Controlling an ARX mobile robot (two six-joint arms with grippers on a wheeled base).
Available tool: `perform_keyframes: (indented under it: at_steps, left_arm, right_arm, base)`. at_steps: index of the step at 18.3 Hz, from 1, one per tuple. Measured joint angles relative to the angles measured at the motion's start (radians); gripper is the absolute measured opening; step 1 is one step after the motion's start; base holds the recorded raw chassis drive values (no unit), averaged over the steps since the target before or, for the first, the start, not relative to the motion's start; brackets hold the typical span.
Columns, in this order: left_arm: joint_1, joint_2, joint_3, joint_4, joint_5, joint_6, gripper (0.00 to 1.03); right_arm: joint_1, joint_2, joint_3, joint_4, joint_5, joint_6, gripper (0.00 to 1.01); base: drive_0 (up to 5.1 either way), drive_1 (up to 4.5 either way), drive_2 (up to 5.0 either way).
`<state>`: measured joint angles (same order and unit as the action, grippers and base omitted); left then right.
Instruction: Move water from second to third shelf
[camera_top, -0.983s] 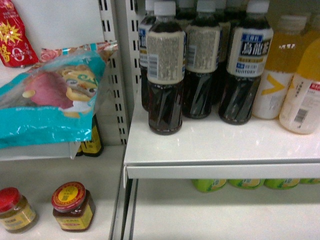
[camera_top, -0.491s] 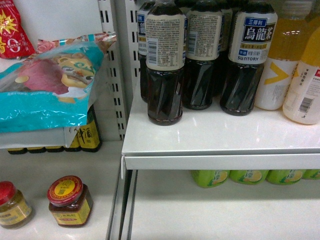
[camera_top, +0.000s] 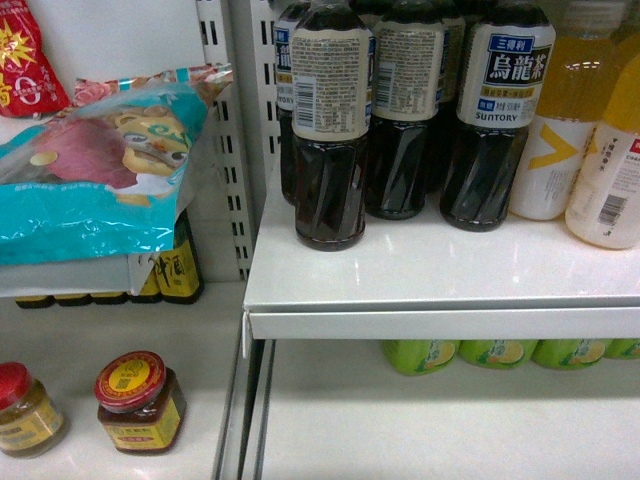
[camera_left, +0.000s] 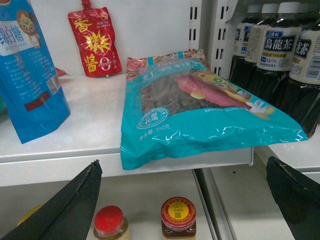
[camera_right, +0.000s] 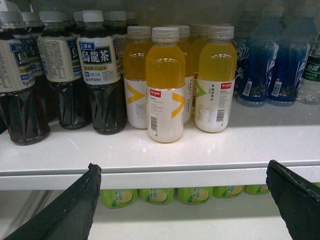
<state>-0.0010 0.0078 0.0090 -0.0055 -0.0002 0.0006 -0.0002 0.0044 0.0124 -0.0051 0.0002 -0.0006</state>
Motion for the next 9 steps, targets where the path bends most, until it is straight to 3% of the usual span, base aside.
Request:
perform_keyframes:
  at_steps: [9]
  left_arm:
    - [0.000,0.000,0.000,0.000,0.000,0.000,0.98]
  right_arm:
    - [0.000,0.000,0.000,0.000,0.000,0.000,0.98]
  base:
    - [0.0,0.00,0.0]
